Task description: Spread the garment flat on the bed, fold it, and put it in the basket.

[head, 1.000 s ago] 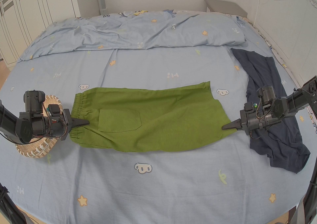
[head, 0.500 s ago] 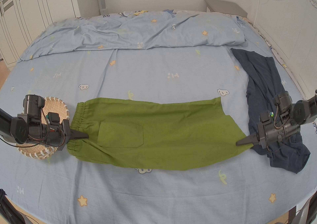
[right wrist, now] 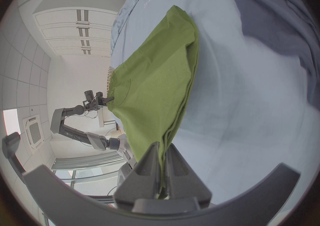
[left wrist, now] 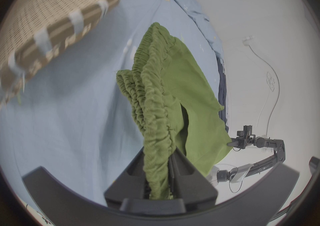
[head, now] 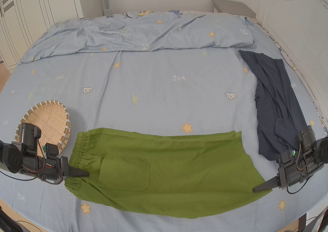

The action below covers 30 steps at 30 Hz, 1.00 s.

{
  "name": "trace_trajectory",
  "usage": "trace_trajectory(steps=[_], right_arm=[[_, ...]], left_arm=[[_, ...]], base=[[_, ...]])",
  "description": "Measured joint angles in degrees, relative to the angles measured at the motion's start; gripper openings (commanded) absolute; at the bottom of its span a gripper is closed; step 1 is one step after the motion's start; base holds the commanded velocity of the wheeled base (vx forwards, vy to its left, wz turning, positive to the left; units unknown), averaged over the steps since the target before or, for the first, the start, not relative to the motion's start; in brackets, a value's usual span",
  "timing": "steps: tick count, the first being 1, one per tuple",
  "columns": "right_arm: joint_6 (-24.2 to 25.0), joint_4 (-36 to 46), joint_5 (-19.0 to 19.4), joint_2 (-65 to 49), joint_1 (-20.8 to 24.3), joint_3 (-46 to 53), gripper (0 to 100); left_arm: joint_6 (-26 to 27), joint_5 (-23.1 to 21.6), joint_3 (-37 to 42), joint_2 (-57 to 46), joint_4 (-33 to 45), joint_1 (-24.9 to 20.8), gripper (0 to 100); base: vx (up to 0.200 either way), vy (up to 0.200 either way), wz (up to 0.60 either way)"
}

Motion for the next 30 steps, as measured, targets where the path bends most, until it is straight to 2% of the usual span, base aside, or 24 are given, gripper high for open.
trace_trajectory(steps=[6, 12, 13, 19, 26, 30], right_arm=[[-0.1, -7.1, 0.1, -3.6, 1.4, 8.4, 0], [-0.2, -10.1, 0.3, -4.7, 2.0, 12.4, 0], [-0.2, -10.1, 0.2, -4.8, 2.0, 12.7, 100], [-0.2, -10.5, 0.0, -4.9, 2.1, 13.1, 100], [0.3, -10.7, -1.6, -7.2, 0.8, 10.8, 100], [2.2, -8.9, -2.8, -10.4, 0.0, 7.1, 100]], left_arm=[[3.9, 0.4, 6.1, -2.4, 0.0, 0.1, 0], [4.6, 0.7, 8.2, -3.3, 0.1, 0.5, 0], [4.6, 0.6, 8.3, -3.4, 0.1, 0.5, 0], [5.0, 0.5, 8.5, -3.8, 0.1, 2.1, 0], [10.6, 0.5, 8.6, -5.8, 0.9, 6.4, 0], [11.8, 0.9, 8.4, -7.7, 1.9, 8.1, 0]], base=[[0.000, 0.000, 0.00], [0.000, 0.000, 0.00], [0.000, 0.000, 0.00], [0.000, 0.000, 0.00], [0.000, 0.000, 0.00], [0.000, 0.000, 0.00]])
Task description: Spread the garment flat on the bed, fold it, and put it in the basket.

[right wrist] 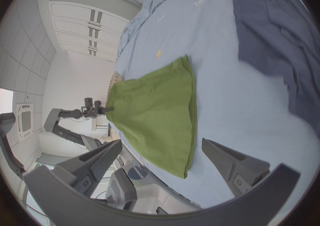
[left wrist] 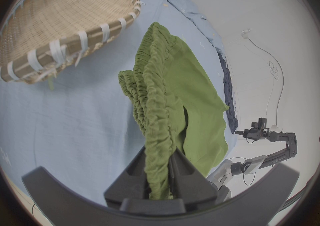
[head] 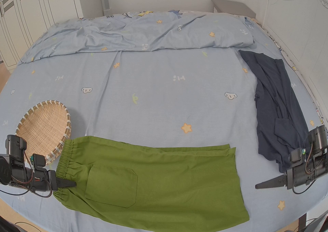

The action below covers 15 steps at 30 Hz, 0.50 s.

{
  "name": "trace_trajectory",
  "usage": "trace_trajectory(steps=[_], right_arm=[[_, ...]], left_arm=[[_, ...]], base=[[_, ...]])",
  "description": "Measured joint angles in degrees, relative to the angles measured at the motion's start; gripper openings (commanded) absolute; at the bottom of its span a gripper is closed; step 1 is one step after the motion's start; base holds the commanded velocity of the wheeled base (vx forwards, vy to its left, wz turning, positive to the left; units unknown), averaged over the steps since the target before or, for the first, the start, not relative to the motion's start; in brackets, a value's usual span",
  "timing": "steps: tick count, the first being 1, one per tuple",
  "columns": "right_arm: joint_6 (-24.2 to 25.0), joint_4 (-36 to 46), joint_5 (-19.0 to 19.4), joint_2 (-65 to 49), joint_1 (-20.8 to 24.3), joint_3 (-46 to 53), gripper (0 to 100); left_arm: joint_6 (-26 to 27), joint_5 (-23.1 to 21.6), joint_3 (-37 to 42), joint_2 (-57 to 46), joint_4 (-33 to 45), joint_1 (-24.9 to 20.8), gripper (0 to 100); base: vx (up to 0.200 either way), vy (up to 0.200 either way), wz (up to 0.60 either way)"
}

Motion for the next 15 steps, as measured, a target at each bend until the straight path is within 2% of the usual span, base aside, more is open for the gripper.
trace_trajectory(steps=[4, 9, 15], right_arm=[[3.4, 4.4, -0.5, -4.8, 0.5, -6.0, 100], [6.0, 8.9, -1.1, -9.2, 2.5, -12.8, 100], [9.2, 10.6, -3.2, -11.8, 7.4, -17.0, 100]], left_arm=[[0.5, 2.1, -0.7, -2.6, 1.7, 1.0, 0], [1.2, 7.7, -2.8, -5.9, 5.7, 1.4, 0], [1.4, 12.2, -7.4, -10.0, 12.5, 1.1, 0]], base=[[0.000, 0.000, 0.00], [0.000, 0.000, 0.00], [0.000, 0.000, 0.00]])
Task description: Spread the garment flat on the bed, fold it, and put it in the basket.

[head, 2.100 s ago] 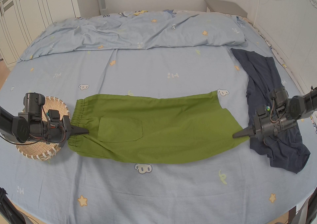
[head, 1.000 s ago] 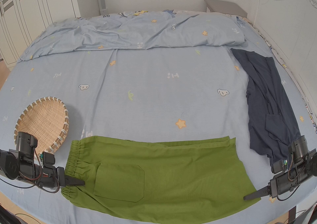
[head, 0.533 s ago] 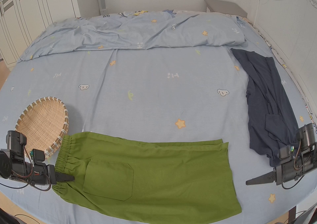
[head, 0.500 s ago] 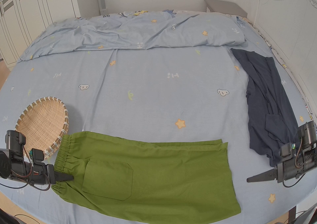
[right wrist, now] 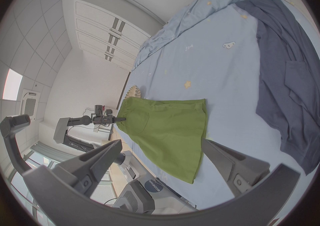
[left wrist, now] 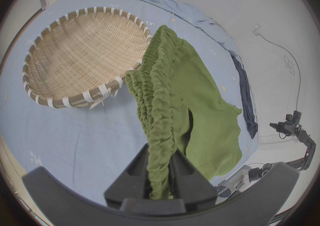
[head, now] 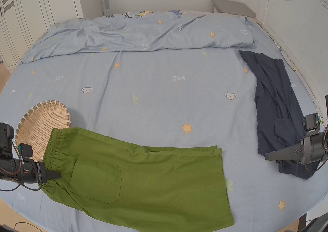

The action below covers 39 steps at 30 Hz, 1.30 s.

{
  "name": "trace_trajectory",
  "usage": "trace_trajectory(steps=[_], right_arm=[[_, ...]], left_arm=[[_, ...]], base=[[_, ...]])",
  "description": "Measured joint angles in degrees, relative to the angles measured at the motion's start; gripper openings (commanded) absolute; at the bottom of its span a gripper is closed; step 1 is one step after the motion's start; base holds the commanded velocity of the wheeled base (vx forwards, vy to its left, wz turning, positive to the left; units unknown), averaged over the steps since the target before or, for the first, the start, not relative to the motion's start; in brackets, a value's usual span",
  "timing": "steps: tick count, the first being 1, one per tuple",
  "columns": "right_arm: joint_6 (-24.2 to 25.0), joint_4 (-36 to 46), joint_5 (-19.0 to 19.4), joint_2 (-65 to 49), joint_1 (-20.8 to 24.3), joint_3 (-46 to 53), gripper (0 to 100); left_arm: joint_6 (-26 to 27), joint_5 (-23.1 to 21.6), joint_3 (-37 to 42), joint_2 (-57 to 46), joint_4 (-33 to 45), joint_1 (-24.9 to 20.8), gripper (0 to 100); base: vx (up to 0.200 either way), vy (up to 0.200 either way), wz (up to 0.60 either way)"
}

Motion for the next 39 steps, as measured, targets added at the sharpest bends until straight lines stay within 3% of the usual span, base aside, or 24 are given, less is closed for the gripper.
trace_trajectory(steps=[5, 14, 26, 33, 39], right_arm=[[1.0, 0.1, -2.0, -0.8, 3.2, -0.4, 100], [1.4, 0.4, -2.6, -1.3, 4.3, -0.6, 100], [1.4, 0.2, -2.7, -1.2, 4.5, -0.2, 100], [1.3, 0.0, -2.8, -0.6, 4.2, 0.0, 100], [1.3, -0.2, -2.9, -0.2, 3.9, 0.2, 100]], left_arm=[[-0.7, 2.8, -6.0, -2.7, 8.0, -3.2, 0], [-6.6, 9.4, -15.3, -7.2, 17.3, -17.9, 0], [-12.6, 17.2, -21.4, -8.6, 19.0, -41.7, 0], [-15.0, 21.1, -24.8, -5.3, 17.5, -52.4, 0], [-19.4, 27.5, -27.9, 0.5, 15.3, -60.6, 0]], base=[[0.000, 0.000, 0.00], [0.000, 0.000, 0.00], [0.000, 0.000, 0.00], [0.000, 0.000, 0.00], [0.000, 0.000, 0.00]])
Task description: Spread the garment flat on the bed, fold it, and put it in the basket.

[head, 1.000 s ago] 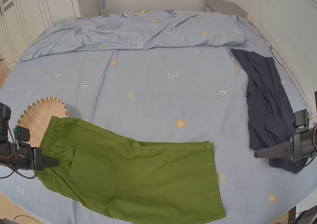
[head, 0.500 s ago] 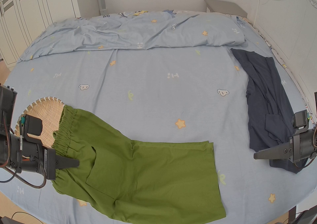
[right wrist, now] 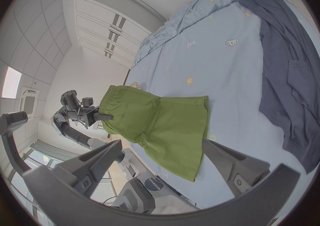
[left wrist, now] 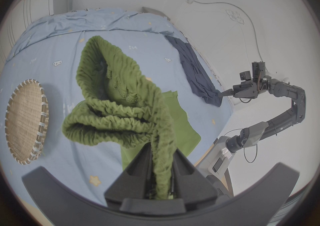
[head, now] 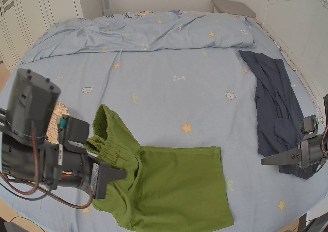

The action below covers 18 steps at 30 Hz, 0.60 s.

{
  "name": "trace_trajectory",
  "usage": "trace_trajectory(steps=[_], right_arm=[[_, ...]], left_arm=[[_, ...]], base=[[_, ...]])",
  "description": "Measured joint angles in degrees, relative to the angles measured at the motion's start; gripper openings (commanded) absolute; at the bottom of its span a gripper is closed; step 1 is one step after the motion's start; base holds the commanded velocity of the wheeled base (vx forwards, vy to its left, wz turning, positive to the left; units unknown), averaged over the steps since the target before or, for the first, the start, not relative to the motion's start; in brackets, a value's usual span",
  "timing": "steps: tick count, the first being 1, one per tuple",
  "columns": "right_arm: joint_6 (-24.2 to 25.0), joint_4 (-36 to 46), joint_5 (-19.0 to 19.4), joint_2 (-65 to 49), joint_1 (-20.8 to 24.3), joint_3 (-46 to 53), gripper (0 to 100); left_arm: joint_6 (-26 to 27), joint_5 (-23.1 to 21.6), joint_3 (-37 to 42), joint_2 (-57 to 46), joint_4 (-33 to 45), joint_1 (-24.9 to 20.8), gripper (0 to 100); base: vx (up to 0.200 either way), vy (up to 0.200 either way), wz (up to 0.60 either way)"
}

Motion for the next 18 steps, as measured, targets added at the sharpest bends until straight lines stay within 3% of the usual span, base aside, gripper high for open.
trace_trajectory(steps=[5, 18], right_arm=[[0.0, 0.0, -0.1, 0.3, -0.1, 0.1, 100], [-0.4, -0.2, -0.1, 1.9, 0.0, 0.4, 100]], left_arm=[[-1.6, 2.1, -1.2, 4.5, -2.6, -4.1, 0], [-0.7, 2.0, -1.6, 10.4, -10.3, -10.0, 0]], base=[[0.000, 0.000, 0.00], [0.000, 0.000, 0.00]])
